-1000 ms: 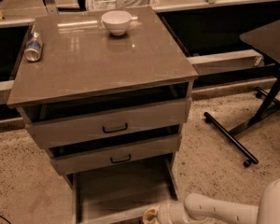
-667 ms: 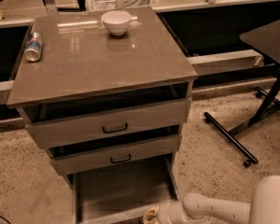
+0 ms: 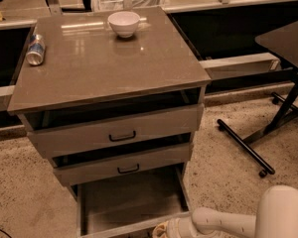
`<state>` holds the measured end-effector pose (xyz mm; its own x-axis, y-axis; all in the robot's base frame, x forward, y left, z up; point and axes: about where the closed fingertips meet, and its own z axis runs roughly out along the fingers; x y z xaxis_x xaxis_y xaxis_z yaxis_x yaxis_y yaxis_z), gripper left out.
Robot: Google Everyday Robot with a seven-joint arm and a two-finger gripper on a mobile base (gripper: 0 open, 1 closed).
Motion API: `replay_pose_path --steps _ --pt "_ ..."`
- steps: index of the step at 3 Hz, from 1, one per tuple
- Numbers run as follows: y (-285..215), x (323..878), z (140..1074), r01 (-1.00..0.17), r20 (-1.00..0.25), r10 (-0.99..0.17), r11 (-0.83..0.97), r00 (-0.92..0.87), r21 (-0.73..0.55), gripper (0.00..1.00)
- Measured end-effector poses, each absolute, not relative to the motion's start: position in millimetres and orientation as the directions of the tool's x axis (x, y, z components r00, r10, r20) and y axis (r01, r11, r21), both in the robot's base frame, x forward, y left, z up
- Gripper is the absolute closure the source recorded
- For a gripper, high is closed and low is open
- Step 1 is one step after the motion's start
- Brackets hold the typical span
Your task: Close bottom drawer
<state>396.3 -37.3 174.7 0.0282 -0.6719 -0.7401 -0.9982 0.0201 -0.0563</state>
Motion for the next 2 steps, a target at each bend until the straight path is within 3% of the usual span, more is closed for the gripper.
replay_pose_path --steps 2 --pt "-36 423 164 -0.994 -0.748 -0.663 0.064 0.022 -0.086 1.00"
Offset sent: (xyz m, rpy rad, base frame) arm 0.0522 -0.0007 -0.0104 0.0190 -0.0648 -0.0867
